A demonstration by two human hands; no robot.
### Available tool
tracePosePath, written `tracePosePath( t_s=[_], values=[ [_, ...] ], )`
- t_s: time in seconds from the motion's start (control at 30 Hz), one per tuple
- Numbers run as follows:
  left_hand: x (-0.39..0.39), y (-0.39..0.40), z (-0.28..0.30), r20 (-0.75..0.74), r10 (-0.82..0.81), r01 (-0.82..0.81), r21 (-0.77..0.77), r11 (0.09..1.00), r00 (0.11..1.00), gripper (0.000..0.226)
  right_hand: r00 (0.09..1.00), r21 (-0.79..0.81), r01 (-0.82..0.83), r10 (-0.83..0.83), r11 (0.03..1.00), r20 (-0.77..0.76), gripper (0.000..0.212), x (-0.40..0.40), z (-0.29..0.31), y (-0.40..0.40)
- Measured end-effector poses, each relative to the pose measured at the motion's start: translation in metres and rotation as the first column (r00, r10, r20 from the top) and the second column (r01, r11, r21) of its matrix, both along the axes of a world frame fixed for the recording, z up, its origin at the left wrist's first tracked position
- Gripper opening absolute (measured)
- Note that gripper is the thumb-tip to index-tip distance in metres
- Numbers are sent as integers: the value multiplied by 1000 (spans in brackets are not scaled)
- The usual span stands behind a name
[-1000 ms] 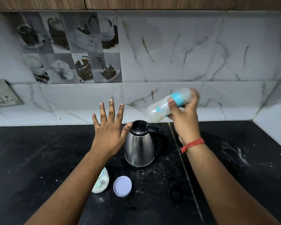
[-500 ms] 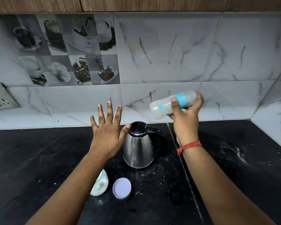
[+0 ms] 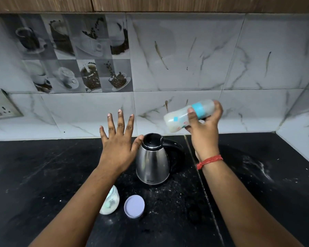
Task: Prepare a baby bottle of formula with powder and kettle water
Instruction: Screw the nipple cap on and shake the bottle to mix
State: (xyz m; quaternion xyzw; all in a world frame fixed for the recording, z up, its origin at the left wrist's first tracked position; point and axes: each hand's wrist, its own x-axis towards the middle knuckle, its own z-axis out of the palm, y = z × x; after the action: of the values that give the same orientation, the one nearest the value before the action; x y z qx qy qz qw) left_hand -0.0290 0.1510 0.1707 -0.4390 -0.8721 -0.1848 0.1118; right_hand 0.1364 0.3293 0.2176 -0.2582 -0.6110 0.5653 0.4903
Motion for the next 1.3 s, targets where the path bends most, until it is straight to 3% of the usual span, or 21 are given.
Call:
tracePosePath(
  t_s=[0.07, 0.1, 0.2, 0.23, 0.33, 0.4, 0.47, 0.57, 0.6, 0.7, 0.83, 0.93, 1.07, 1.2, 1.3],
  values=[
    [0, -1, 0, -18, -4, 3, -17, 1000, 1000, 84, 959, 108, -162, 130, 981, 252, 65, -4, -3, -5],
    [0, -1, 1, -16, -4, 3, -14, 1000, 1000, 85, 950, 108, -160, 123, 981, 287, 66, -5, -5, -7],
    [-1, -1, 0, 3, 6, -6, -12, 1000, 1000, 87, 999, -6, 4, -4, 1000, 33, 64, -4, -6, -2],
    [0, -1, 0, -3, 4, -4, -17, 1000, 1000, 86, 1000, -27, -17, 17, 999, 16, 64, -4, -5, 0],
    [0, -4, -1, -6, -2, 2, -10, 1000, 1000, 86, 948, 39, -207, 190, 978, 255, 66, -6, -7, -4],
    [-1, -3, 0, 11, 10, -10, -7, 1000, 1000, 88, 993, -17, -56, 57, 998, 102, 65, -6, -6, -6],
    [0, -2, 1, -1, 10, -10, -20, 1000, 1000, 87, 1000, -66, -12, 11, 998, -15, 65, -4, -6, -1],
    [1, -3, 1, -48, 3, -5, -41, 999, 999, 83, 945, 8, -249, 241, 968, 223, 70, -7, -6, -4],
    [0, -2, 1, -48, 6, -8, -37, 999, 999, 84, 951, 12, -222, 214, 975, 222, 71, -7, -7, -4],
    [0, -1, 2, -44, 22, -23, -30, 999, 999, 86, 1000, -51, -25, 25, 998, -5, 67, -4, -4, 3],
    [0, -3, 3, -59, 14, -16, -36, 999, 998, 85, 963, 37, -188, 176, 982, 204, 68, -6, 0, 2],
    [1, -2, 4, -42, 25, -26, -33, 999, 999, 85, 1000, -1, -8, 8, 1000, 0, 67, -4, 0, 6],
    [2, -3, 5, -58, 13, -16, -53, 998, 998, 85, 950, 49, -216, 198, 975, 241, 74, -6, -2, 1],
    [1, -3, 4, -47, 29, -32, -53, 998, 998, 83, 1000, -15, 12, -12, 1000, 9, 66, -5, -2, 4],
    [1, -6, 2, -51, 15, -18, -56, 998, 999, 84, 962, 32, -194, 184, 980, 201, 67, -7, -5, 3]
  ],
)
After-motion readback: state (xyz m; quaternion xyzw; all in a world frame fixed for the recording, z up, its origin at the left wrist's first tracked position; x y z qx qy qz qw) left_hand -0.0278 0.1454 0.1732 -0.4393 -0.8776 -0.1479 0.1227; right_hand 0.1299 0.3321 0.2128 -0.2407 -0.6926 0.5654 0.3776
